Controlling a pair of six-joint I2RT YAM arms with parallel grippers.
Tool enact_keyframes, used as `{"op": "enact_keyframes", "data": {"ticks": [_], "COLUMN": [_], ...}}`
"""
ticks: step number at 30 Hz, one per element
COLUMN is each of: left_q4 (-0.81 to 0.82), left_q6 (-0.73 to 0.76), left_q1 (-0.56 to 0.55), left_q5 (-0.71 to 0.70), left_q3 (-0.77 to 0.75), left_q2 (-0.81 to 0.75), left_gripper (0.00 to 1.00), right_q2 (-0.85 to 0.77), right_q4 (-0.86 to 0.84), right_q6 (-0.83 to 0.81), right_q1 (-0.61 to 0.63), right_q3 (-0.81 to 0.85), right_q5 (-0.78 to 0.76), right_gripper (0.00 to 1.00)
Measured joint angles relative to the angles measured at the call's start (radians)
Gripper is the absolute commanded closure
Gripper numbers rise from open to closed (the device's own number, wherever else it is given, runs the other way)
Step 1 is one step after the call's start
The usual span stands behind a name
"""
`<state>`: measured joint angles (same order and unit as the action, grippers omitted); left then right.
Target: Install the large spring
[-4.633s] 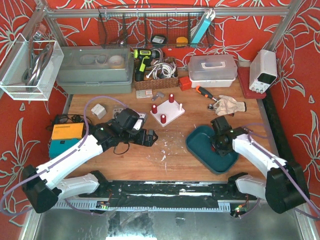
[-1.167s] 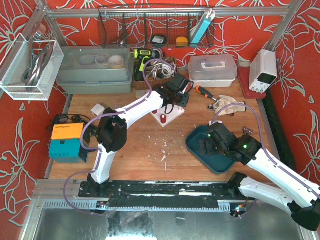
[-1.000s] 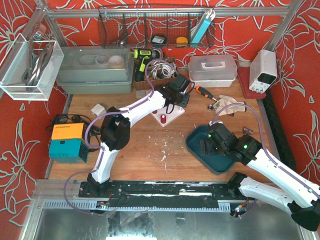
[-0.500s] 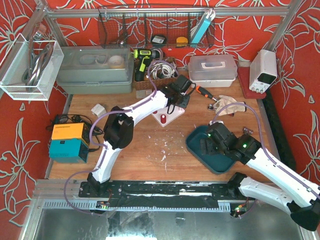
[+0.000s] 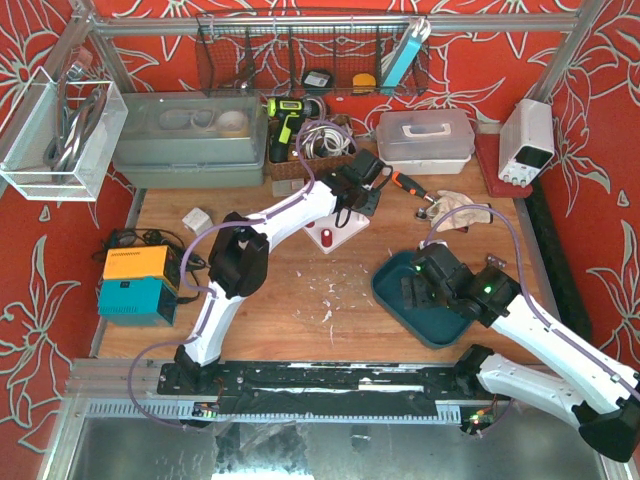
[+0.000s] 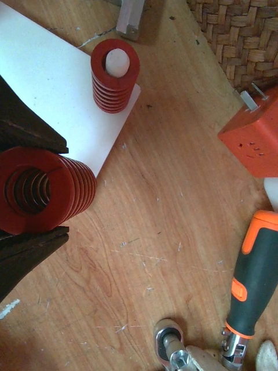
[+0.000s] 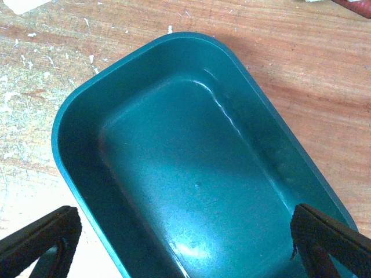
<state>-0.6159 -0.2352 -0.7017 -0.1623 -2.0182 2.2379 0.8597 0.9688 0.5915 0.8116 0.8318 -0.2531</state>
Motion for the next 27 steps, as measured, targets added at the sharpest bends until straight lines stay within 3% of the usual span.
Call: {"op": "enact_keyframes", "data": {"ticks": [21,25,27], "left_q4": [-0.055,-0.058,-0.06], "left_q6": [-0.015,-0.016,-0.016], "left_q1": [-0.013,-0.014,-0.014], "left_q5": [-0.032,-0.03,-0.027], "left_q3": [-0.007,0.007,0.01], "left_q2": [0.002,0.002,0.002], "left_gripper": [0.94,0.88,0.76], "right_q2": [0.017,0.016,0.016], "right_q4": [-0.004,-0.004,-0.004], "right_q6": [-0.007,-0.008,-0.009], "right_q1": [-0.019,-0.021,-0.022], "right_q3": [-0.01,-0.011,-0.01], "right_q5": [0.003,0.005,0.009], "right_gripper": [0.01,0.01,0.01]}}
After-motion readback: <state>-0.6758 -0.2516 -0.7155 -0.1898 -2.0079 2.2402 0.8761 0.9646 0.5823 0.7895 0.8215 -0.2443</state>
